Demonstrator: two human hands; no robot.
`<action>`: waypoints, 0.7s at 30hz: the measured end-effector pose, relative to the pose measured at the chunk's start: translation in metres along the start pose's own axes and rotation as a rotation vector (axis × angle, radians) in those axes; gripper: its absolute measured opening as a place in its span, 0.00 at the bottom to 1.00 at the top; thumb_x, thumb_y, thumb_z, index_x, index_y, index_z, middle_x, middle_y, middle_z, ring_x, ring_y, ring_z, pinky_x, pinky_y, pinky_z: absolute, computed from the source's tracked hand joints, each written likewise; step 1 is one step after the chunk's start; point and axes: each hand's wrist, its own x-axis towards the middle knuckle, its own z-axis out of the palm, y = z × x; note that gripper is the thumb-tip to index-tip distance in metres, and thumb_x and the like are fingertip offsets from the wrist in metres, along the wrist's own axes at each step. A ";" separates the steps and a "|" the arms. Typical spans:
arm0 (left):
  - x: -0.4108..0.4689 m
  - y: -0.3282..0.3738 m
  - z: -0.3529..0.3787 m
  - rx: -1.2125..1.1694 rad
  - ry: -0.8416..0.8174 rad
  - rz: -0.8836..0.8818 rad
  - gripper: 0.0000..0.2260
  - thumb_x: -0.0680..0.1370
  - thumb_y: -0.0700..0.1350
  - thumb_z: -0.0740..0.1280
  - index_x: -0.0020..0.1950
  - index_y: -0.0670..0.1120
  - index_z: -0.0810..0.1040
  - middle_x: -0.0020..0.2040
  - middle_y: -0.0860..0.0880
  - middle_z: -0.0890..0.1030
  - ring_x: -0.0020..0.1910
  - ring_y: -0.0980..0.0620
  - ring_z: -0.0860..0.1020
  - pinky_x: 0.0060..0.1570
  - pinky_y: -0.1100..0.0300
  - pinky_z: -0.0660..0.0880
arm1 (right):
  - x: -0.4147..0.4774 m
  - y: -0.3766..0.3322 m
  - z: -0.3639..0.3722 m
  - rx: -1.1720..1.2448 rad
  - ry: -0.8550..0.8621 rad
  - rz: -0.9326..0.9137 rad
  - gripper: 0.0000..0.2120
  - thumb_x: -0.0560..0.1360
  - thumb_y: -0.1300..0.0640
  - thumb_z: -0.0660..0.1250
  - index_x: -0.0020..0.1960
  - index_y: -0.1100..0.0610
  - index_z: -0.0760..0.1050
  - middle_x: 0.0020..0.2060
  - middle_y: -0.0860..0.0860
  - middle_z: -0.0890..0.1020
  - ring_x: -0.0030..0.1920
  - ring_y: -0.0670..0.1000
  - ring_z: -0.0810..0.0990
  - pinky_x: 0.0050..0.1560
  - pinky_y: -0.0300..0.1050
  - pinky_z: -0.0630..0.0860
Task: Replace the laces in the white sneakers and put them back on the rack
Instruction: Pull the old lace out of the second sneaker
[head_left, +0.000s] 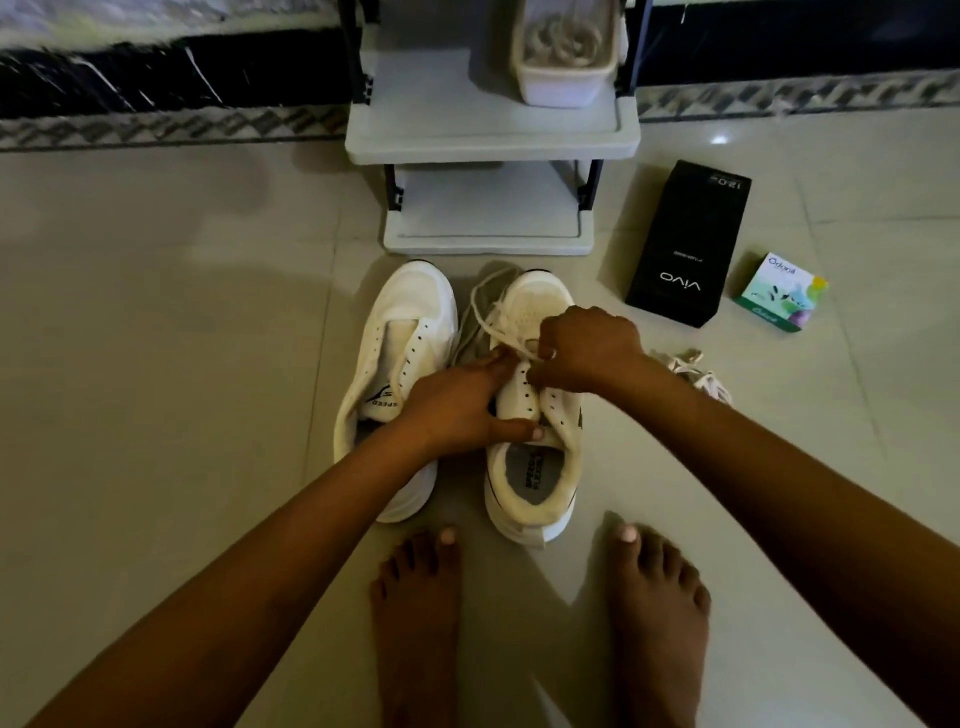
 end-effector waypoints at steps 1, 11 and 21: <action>-0.001 0.001 -0.001 0.004 0.002 0.000 0.41 0.71 0.64 0.68 0.77 0.56 0.51 0.76 0.52 0.60 0.70 0.49 0.66 0.62 0.54 0.70 | 0.001 -0.004 0.002 -0.043 0.055 0.000 0.21 0.73 0.43 0.65 0.61 0.53 0.73 0.56 0.53 0.76 0.57 0.54 0.74 0.48 0.46 0.66; -0.003 0.000 -0.003 -0.003 -0.018 -0.021 0.41 0.71 0.64 0.67 0.77 0.56 0.48 0.77 0.55 0.56 0.70 0.50 0.66 0.60 0.57 0.69 | -0.007 0.012 -0.029 0.839 -0.167 0.000 0.06 0.76 0.61 0.65 0.41 0.58 0.75 0.39 0.49 0.75 0.41 0.46 0.72 0.37 0.34 0.66; -0.002 0.006 -0.005 0.055 -0.059 -0.053 0.43 0.71 0.67 0.65 0.78 0.52 0.47 0.78 0.53 0.54 0.73 0.49 0.61 0.66 0.55 0.64 | -0.011 -0.001 -0.084 1.298 0.081 -0.086 0.07 0.78 0.55 0.61 0.53 0.55 0.75 0.46 0.50 0.78 0.48 0.49 0.76 0.42 0.36 0.71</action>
